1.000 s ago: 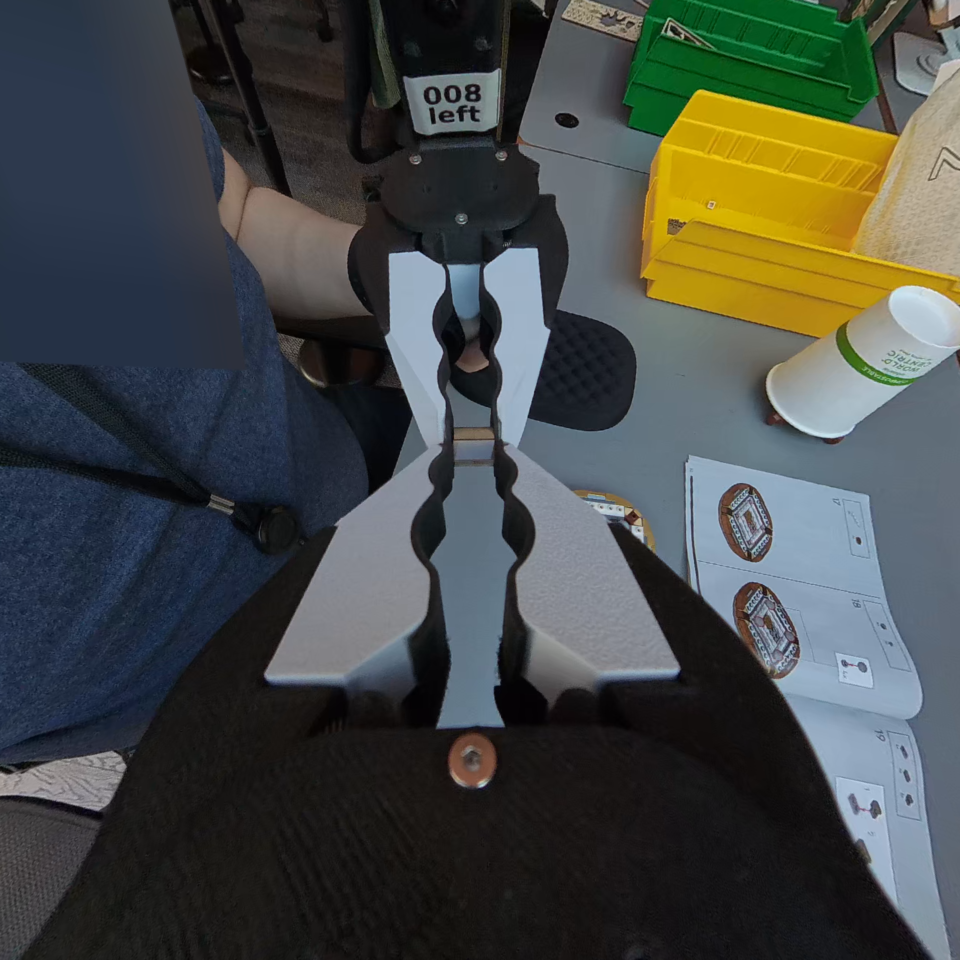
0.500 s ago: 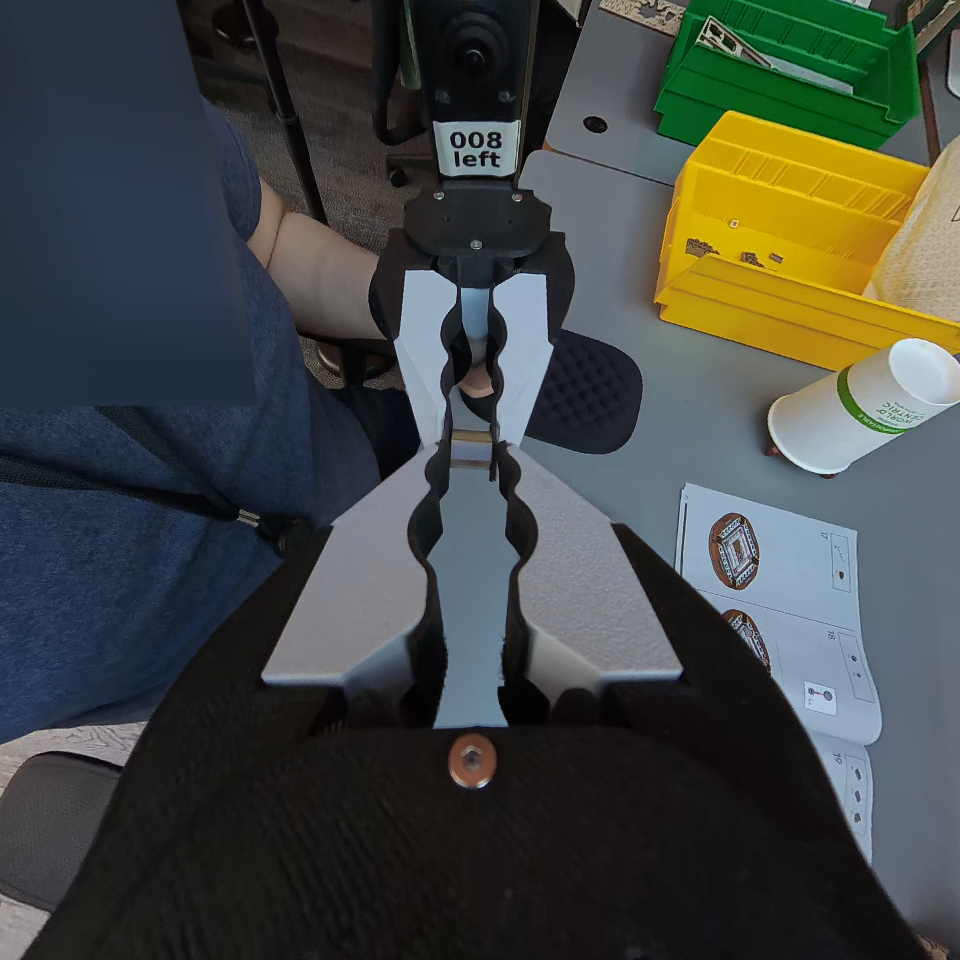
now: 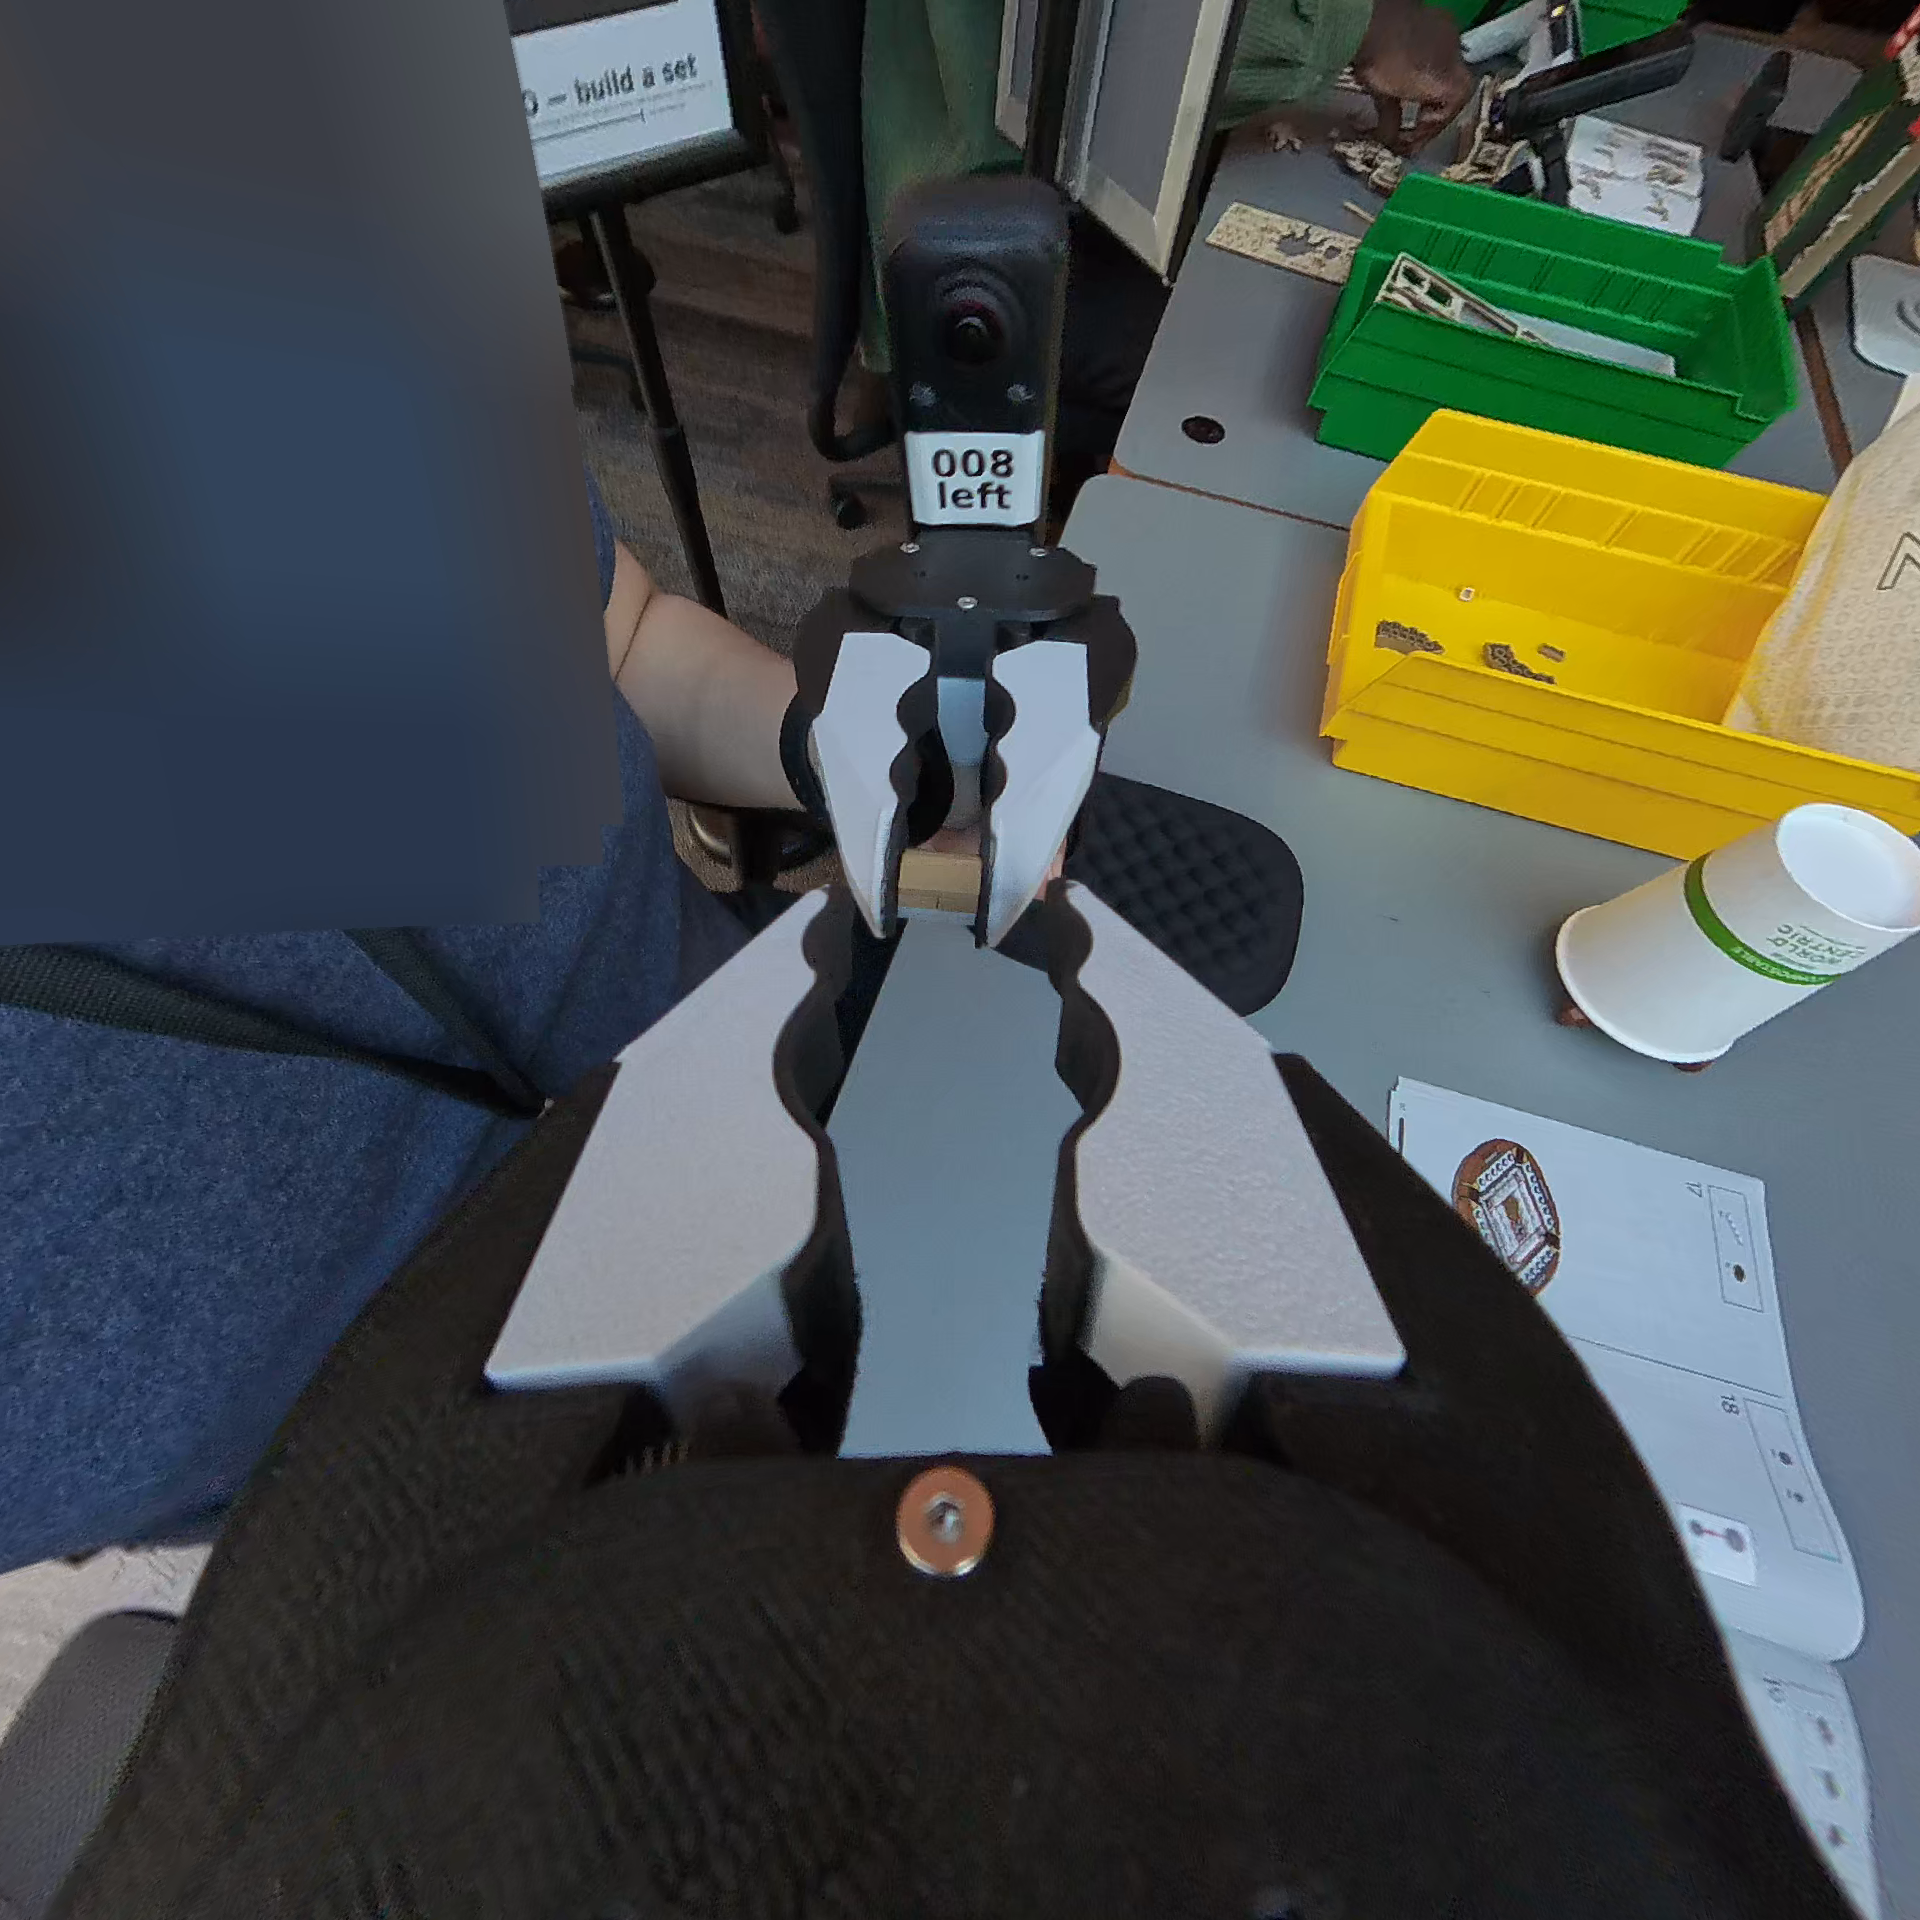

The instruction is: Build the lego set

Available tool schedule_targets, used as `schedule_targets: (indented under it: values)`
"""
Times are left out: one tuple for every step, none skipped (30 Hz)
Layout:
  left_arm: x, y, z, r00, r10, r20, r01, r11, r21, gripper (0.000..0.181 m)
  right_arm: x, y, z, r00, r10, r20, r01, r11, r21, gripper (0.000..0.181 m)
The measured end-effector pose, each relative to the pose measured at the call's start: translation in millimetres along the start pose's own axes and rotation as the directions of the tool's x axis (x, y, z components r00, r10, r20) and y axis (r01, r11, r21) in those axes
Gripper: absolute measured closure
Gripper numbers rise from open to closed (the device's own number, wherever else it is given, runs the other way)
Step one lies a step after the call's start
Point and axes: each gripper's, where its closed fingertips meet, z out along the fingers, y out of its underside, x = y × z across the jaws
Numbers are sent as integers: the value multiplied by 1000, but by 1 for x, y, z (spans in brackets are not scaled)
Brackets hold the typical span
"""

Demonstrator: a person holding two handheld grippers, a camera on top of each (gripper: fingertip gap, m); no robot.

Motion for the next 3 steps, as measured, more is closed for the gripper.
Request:
schedule_targets:
  values:
    - [-2, -2, -2, 1000, 9, 16, -10, 1000, 4, 166, 2, -4, -4, 999, 51, -9, -51, 998, 41, 142]
    - [-4, -2, -4, 999, 27, 35, -27, 1000, 1, 167, 3, -8, -9, 992, 127, -3, -126, 987, 98, 143]
    - [-6, -2, -5, 997, 52, 54, -52, 999, -9, 167, 9, -9, -14, 971, 240, 4, -237, 959, 157, 146]
